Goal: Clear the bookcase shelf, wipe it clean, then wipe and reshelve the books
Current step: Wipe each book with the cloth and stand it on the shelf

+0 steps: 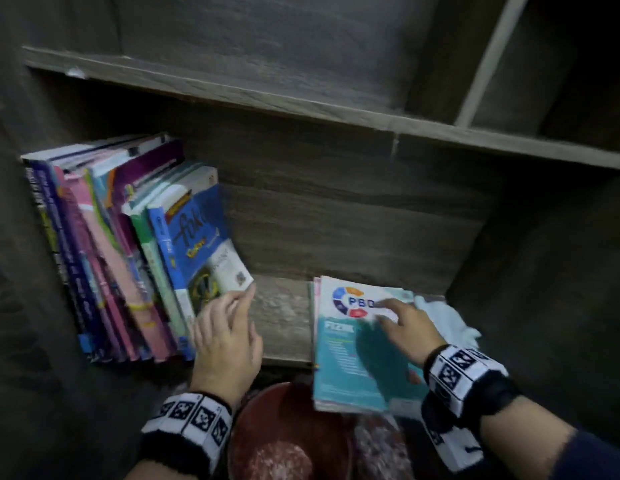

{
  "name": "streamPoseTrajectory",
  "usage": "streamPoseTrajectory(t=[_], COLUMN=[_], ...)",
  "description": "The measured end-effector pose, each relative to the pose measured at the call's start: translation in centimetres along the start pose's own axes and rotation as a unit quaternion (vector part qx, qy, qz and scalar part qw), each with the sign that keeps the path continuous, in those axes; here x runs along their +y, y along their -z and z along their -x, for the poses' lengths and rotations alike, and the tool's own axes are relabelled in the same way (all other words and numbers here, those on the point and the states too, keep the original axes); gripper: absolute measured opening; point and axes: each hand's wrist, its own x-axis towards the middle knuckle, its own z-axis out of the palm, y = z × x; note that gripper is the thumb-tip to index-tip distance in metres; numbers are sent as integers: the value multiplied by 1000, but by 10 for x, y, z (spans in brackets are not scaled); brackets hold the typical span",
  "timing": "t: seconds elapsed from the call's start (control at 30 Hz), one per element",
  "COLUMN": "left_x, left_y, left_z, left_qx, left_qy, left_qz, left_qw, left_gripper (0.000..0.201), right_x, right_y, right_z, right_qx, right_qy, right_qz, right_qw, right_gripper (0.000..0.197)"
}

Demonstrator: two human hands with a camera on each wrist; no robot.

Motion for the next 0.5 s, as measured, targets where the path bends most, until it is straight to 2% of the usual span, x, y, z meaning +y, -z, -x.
streamPoseTrajectory(t=[0.1, 0.17, 0.23, 0.3, 0.37, 0.43, 0.5], left_x=[17, 26, 32, 37, 41, 43, 44], left_y=[-28, -47, -64, -73, -76, -76, -74], left_z=[14, 23, 30, 32, 33, 34, 35], left_qx=[-198, -294, -338, -386, -404, -413, -416], left_qy=[-13, 1, -16, -17, 1, 5, 11], left_qz=[54, 78, 77, 77, 77, 61, 69], left_qw=[979, 953, 938, 919, 912, 909, 907], left_gripper=[51, 68, 96, 107, 103, 99, 95], right_x=[70, 97, 108, 111, 107, 100, 98], right_y=[16, 16, 11, 3, -3, -5, -4], right_z=[4, 5, 2, -6, -12, -13, -14], right_qx=[-7, -23, -31, -43, -52, -69, -82], right_qy=[-157, -210, -215, -212, -196, -182, -176], right_qz=[122, 155, 121, 90, 120, 194, 239], right_qw=[980, 965, 969, 972, 972, 961, 951], right_gripper=[37, 51, 70, 79, 69, 47, 42])
